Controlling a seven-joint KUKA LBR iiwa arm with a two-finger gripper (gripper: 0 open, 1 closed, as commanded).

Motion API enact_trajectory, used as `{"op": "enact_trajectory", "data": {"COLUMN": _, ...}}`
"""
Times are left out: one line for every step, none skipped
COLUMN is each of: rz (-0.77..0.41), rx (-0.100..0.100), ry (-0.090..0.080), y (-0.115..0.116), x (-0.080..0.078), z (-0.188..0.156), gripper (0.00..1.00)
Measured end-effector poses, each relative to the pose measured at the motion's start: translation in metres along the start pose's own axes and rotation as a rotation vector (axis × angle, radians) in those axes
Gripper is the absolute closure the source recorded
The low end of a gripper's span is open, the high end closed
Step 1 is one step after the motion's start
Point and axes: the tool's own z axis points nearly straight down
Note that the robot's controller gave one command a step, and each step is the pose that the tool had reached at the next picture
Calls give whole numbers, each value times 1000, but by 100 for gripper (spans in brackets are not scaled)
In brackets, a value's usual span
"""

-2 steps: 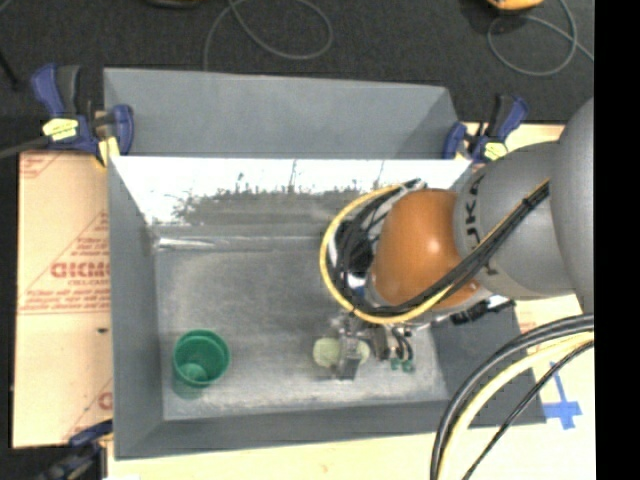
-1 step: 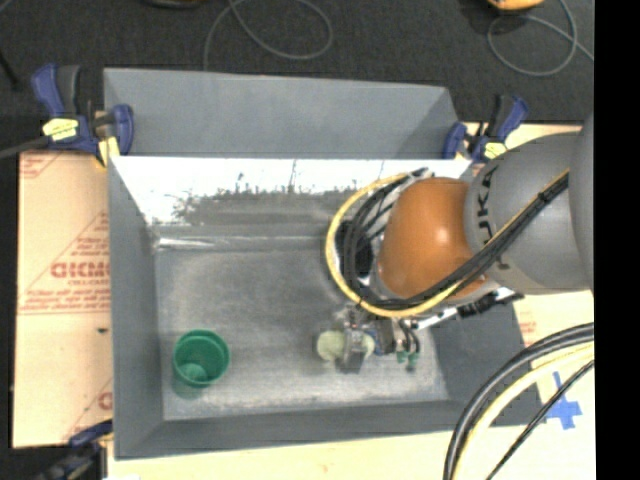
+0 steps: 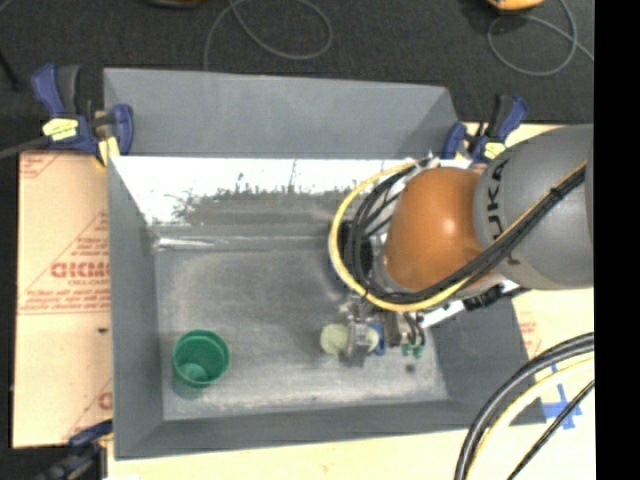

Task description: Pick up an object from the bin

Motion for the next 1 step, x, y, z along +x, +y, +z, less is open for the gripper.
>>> {"op": "enact_trajectory", "data": {"rz": 0, "rx": 0, "ry": -4, "y": 0, "x": -1, "z": -14, "gripper": 100}}
